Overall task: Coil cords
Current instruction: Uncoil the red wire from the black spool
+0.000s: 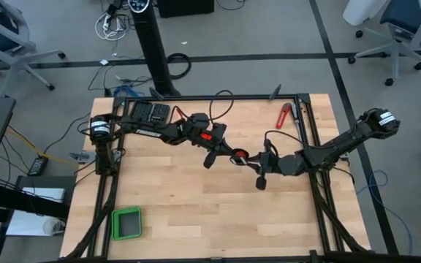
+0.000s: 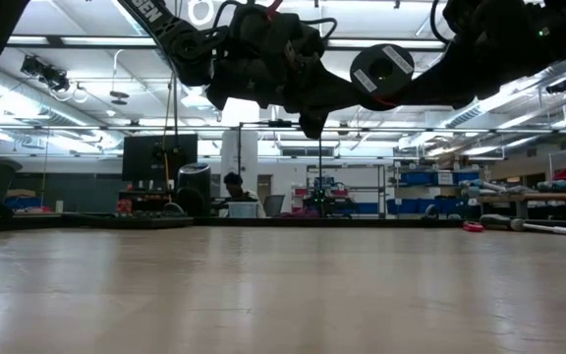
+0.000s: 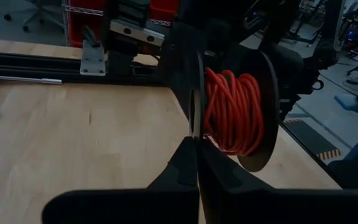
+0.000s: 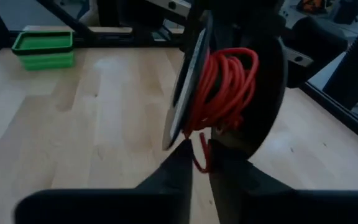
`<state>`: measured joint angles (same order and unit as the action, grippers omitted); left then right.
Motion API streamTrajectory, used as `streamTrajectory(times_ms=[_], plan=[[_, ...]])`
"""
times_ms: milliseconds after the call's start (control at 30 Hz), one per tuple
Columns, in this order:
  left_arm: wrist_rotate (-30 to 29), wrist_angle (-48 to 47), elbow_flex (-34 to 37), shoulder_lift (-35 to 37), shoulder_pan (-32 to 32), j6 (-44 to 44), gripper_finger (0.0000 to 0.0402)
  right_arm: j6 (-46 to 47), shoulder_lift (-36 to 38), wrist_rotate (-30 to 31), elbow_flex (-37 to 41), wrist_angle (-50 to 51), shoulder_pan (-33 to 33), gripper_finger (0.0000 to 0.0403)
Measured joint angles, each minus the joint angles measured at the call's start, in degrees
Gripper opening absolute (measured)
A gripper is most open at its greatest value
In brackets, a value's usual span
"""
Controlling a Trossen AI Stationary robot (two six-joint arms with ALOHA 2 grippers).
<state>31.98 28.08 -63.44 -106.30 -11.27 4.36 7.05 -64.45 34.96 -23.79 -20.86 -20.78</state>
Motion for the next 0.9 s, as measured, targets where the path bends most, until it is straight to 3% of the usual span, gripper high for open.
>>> streamTrajectory(times_ms=[67,433,767,900], plan=[[0.0,0.0,0.0,0.0,0.0,0.0,0.0000,0.0,0.0,0.0,0.0,0.8,0.0,0.0009],[-2.0,1.7,0.0,0.0,0.0,2.8,0.0000,1.4,0.0,1.9,-0.1,5.1,0.0,0.0002],[-22.4,5.4,0.0,0.0,1.2,5.0,0.0000,2.7,0.0,2.3,0.0,0.7,3.2,0.0001],[-27.7,5.3,0.0,0.0,1.9,3.9,0.0000,3.5,0.0,2.3,0.0,-3.3,4.7,0.0001]])
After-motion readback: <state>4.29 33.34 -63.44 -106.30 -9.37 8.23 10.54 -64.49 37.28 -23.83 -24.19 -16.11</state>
